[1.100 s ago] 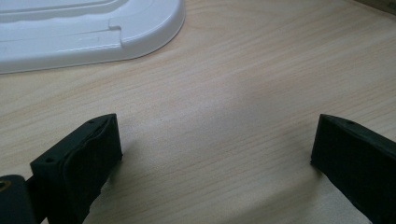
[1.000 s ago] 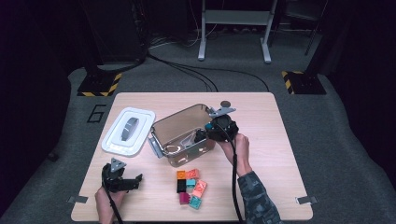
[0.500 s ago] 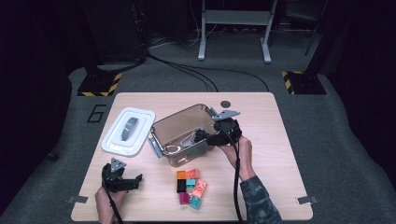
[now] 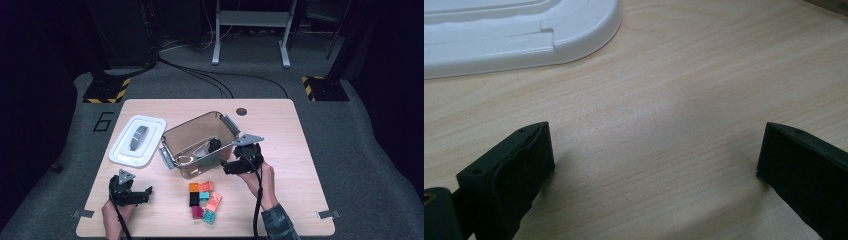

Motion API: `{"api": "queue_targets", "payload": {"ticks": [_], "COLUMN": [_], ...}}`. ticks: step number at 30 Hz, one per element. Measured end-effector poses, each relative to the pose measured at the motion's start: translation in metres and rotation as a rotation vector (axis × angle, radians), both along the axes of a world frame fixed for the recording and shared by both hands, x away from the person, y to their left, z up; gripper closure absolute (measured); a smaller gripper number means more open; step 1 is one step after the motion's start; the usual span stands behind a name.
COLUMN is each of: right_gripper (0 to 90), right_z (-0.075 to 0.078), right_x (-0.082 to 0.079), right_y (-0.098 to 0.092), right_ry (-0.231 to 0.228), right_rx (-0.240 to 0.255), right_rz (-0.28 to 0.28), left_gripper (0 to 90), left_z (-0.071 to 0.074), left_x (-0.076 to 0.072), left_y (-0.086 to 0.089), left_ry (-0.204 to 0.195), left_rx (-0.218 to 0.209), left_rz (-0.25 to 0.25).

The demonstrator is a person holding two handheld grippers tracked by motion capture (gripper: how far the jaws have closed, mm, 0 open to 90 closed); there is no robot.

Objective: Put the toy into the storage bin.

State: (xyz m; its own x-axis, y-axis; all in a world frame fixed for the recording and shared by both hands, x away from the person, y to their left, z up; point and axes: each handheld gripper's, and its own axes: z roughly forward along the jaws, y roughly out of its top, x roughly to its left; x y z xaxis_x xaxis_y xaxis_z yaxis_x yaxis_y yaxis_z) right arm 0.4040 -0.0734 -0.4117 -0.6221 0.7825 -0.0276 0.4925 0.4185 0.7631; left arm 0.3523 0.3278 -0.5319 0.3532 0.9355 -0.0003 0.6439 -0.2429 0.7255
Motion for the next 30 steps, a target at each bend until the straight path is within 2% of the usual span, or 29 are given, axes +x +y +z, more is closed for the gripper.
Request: {"api": "queue_targets", "payload": {"ticks": [10,22,26,30], "right_gripper": [9.2,14.0,14.8,16.0], "right_z": [-0.040,-0.076,-0.085,-0.089], "right_x": [-0.018,-0.041,-0.044,-0.043], "right_y": [0.006,0.019,0.020,0.015], "right_ry": [0.076,0.163,0.197,0.202], "right_rx": [0.007,-0.028,-0.047,-0.064], "right_rz": [0.030,0.079,0.077,0.047], "left_gripper": [1.4,1.4,1.4,1.4], "left_z": [0.000,0.000,0.000,0.000], "left_x": [0.000,0.000,0.000,0.000], "left_y": [0.000,0.000,0.000,0.000], "left_ry": [0.000,0.000,0.000,0.000], "left_rx": [0.000,0.000,0.000,0.000], "left_rz": [0.000,0.000,0.000,0.000]}}
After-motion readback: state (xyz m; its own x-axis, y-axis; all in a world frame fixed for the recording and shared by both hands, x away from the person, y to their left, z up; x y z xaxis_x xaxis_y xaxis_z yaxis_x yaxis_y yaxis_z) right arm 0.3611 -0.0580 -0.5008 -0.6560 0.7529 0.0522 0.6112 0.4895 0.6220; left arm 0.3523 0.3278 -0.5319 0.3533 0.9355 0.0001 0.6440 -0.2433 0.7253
